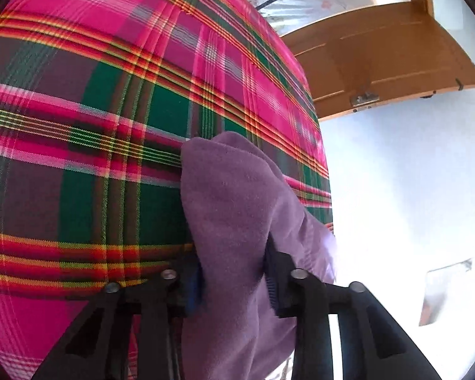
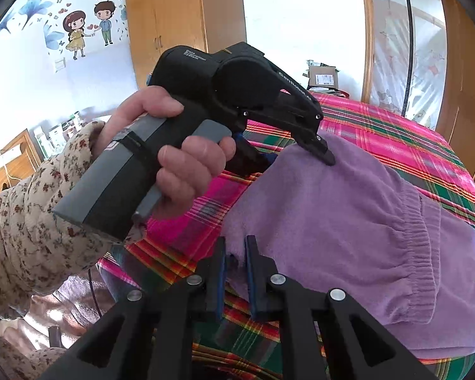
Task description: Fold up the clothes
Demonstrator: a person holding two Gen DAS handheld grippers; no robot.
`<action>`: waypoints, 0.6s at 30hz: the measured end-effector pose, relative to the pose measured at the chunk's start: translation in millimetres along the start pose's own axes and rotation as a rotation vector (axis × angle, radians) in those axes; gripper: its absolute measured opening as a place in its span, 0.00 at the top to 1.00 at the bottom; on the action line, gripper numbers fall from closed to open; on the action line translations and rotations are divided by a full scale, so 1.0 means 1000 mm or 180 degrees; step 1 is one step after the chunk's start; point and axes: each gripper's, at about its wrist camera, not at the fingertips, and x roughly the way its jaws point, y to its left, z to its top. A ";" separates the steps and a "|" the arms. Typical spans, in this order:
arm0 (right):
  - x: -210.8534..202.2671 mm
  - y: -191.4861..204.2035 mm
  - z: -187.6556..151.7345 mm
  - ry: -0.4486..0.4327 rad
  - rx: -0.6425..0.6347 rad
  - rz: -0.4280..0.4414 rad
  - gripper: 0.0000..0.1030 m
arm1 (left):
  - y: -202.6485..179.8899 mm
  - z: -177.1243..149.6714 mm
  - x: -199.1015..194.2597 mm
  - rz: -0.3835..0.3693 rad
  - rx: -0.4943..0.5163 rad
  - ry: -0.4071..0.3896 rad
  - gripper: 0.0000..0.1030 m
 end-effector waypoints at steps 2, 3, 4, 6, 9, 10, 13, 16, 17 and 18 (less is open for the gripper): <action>0.004 -0.001 0.003 0.0025 -0.0004 0.0003 0.89 | 0.002 0.002 0.002 -0.0038 -0.0033 0.0024 0.85; 0.006 -0.002 0.005 0.0037 -0.0007 0.0002 0.89 | 0.004 0.002 0.002 -0.0061 -0.0060 0.0029 0.87; 0.008 -0.001 0.007 0.0043 -0.0008 0.0001 0.89 | 0.005 0.003 0.003 -0.0081 -0.0073 0.0035 0.87; 0.010 -0.001 0.011 0.0054 -0.0007 0.0000 0.89 | 0.006 0.005 0.003 -0.0101 -0.0068 0.0039 0.89; 0.016 0.000 0.018 0.0104 0.0064 0.0063 0.89 | 0.006 0.007 -0.001 -0.0112 -0.0021 0.0001 0.90; 0.016 0.001 0.020 0.0104 0.0056 0.0062 0.90 | 0.006 0.007 -0.005 -0.0130 -0.0025 -0.0042 0.90; 0.019 0.006 0.027 0.0098 0.0005 0.0050 0.90 | 0.004 0.008 -0.010 -0.0142 0.0019 -0.0103 0.90; 0.021 0.012 0.033 0.0095 -0.0041 0.0077 0.90 | 0.004 0.008 -0.018 -0.0133 0.0056 -0.0133 0.90; 0.021 0.013 0.035 0.0092 -0.0049 0.0092 0.90 | 0.006 0.008 -0.021 -0.0135 0.0049 -0.0154 0.90; 0.022 0.015 0.038 0.0088 -0.0054 0.0113 0.90 | 0.007 0.008 -0.025 -0.0135 0.0039 -0.0174 0.90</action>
